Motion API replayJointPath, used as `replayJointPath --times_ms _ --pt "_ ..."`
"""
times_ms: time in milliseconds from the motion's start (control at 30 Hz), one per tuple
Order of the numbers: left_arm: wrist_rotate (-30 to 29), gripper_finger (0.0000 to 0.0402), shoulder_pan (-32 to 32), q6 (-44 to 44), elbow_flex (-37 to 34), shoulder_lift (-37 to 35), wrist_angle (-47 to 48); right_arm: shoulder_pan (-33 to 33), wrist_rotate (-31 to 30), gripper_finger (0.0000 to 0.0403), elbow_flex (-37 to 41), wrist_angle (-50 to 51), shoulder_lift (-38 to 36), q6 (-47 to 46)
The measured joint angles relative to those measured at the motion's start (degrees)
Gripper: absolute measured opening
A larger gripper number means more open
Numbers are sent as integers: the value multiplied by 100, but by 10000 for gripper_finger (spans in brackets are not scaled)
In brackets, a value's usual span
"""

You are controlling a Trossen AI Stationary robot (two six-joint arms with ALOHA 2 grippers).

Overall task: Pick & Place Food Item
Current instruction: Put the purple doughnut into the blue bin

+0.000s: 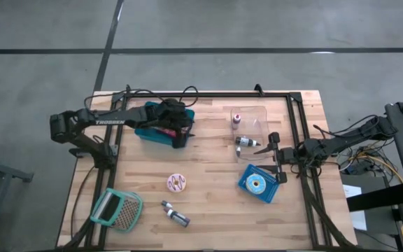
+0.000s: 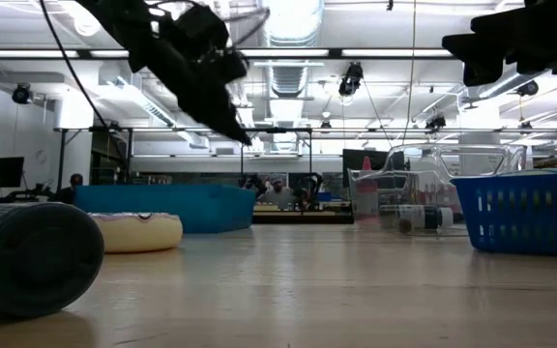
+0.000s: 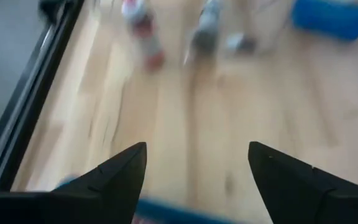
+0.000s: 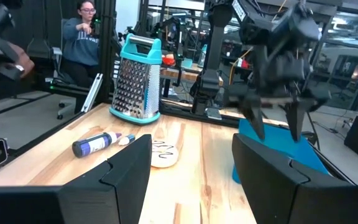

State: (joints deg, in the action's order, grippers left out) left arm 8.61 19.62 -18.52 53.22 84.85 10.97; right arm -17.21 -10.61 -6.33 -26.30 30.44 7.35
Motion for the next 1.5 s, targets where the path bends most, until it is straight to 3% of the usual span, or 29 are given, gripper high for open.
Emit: replayJointPath --times_ms 233,800,1133,1500 --pt "703 285 -160 -15 -572 -984 -722 0 -2 219 2 80 31 -98" --pt "492 284 -1127 843 -3096 -3692 -2077 0 -155 219 3 -581 809 -105" --pt "473 284 -1342 915 -3866 -4078 -3085 -2 -151 219 -482 -625 1733 -70" --pt "474 284 -1342 961 -3941 -4078 -3113 -2 -151 219 -1130 -616 2872 89"
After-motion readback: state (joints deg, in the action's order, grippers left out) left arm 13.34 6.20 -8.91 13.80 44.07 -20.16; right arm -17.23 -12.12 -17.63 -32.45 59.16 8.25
